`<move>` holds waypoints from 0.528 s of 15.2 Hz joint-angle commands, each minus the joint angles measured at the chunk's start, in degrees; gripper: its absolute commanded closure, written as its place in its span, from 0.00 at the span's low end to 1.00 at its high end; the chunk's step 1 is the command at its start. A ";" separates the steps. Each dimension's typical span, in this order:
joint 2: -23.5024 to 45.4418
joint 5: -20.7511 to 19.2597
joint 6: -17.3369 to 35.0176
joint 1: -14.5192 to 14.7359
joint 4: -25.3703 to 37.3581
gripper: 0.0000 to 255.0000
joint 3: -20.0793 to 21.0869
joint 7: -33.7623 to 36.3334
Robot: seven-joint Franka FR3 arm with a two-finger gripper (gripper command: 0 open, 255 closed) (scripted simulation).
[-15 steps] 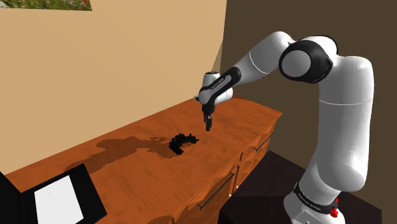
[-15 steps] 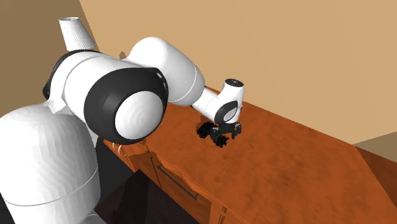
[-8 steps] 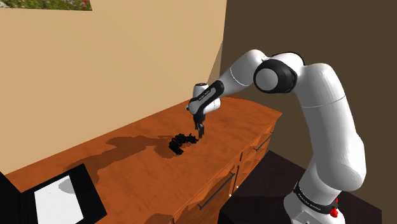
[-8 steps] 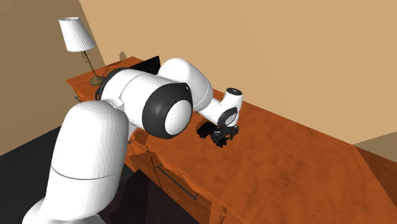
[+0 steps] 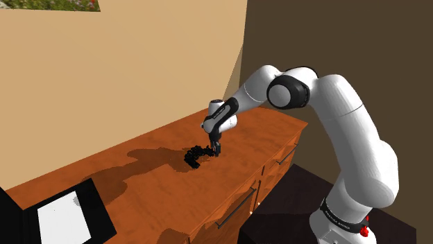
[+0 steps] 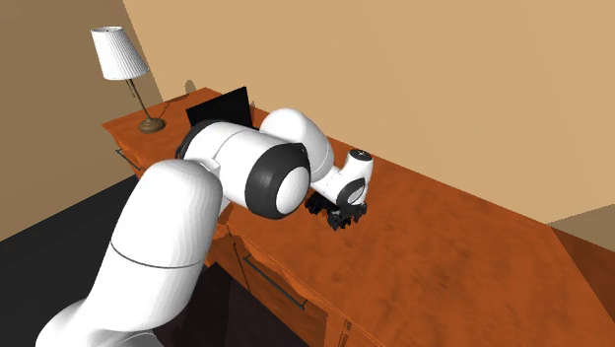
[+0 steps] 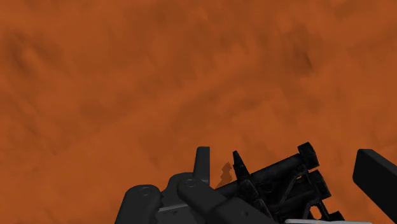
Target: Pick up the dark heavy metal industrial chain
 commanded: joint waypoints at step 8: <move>0.86 0.10 0.60 -0.01 0.29 1.00 0.11 -0.01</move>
